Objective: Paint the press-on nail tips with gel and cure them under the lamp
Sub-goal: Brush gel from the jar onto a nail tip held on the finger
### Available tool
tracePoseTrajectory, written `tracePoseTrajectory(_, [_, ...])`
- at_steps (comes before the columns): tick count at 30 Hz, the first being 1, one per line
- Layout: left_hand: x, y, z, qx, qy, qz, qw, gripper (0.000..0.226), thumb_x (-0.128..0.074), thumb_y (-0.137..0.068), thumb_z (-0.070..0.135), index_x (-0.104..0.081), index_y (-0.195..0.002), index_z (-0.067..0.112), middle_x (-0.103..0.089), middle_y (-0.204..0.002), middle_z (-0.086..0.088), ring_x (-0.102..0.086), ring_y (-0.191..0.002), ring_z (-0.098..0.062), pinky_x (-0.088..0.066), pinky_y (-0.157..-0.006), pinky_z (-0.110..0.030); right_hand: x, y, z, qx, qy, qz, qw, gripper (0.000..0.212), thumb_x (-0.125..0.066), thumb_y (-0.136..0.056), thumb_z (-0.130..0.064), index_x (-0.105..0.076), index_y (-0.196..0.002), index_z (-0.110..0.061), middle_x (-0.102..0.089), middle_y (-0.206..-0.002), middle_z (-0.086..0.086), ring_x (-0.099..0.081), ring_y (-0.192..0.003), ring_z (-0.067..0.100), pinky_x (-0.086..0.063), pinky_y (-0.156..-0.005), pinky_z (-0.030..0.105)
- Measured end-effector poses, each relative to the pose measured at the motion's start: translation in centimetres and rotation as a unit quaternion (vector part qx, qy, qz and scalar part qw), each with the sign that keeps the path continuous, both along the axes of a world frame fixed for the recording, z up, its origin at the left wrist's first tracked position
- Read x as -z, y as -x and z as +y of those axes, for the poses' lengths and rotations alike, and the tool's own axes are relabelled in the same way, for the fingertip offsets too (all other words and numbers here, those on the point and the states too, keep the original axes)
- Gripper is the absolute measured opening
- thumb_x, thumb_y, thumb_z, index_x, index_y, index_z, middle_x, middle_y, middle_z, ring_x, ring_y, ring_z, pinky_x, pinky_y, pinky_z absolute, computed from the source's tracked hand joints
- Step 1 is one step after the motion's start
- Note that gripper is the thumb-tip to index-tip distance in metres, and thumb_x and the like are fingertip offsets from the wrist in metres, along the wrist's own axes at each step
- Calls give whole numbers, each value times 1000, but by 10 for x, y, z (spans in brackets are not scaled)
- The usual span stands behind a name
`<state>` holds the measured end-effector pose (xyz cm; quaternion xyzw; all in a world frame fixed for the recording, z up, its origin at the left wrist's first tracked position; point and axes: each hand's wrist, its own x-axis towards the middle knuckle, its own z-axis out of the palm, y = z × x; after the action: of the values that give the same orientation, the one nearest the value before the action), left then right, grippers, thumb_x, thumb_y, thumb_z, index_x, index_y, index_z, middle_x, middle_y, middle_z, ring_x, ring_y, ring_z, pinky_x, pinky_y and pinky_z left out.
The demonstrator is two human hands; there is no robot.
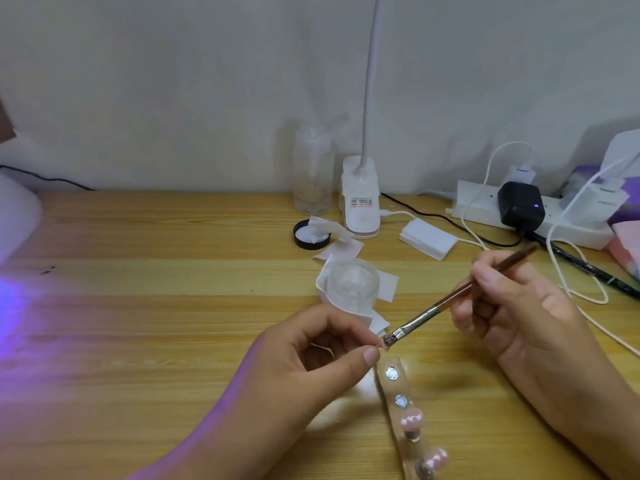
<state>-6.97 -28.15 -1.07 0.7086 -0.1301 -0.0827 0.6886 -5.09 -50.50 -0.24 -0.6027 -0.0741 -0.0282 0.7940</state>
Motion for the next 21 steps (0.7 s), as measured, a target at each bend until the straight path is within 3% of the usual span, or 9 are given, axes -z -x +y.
tracePoseTrajectory(5, [-1, 1, 0, 1, 6, 3, 1000, 7, -74, -70, 27, -74, -77, 27, -62, -69, 7, -53, -66, -11, -47, -61, -21, 0, 0, 0, 15, 1, -3, 1000, 3, -69, -77, -29, -69, -74, -30, -62, -62, 2, -60, -55, 11, -51, -54, 19])
tracePoseTrajectory(8, [0, 1, -1, -1, 9, 3, 1000, 6, -74, -70, 27, -74, -75, 28, -61, -68, 8, -53, -65, -9, -47, -61, -21, 0, 1, 1, 11, 3, -1, 1000, 11, -61, -79, -24, -69, -73, -30, -63, -62, 3, -61, -56, 10, -52, -54, 19])
tracePoseTrajectory(13, [1, 1, 0, -1, 12, 0, 1000, 9, -78, -69, 32, -73, -76, 29, -61, -67, 11, -53, -65, -7, -47, -61, -21, 4, -1, 0, 43, 13, 7, 999, 5, -61, -78, -24, -62, -82, -20, -62, -61, 0, -61, -57, 11, -52, -56, 18])
tracePoseTrajectory(16, [3, 0, 0, -1, 12, -7, 1000, 18, -75, -63, 43, -73, -76, 31, -61, -68, 11, -53, -66, -5, -47, -60, -19, 3, -1, -2, 51, 5, 16, 999, 6, -63, -77, -26, -64, -81, -22, -63, -63, 2, -61, -59, 10, -52, -57, 18])
tracePoseTrajectory(21, [4, 0, 0, -3, 8, -8, 1000, 18, -73, -63, 43, -73, -77, 31, -61, -68, 12, -53, -66, -5, -48, -61, -19, 4, 2, 0, 22, 10, 3, 1000, 5, -62, -79, -25, -65, -82, -23, -62, -62, 4, -61, -58, 13, -52, -56, 20])
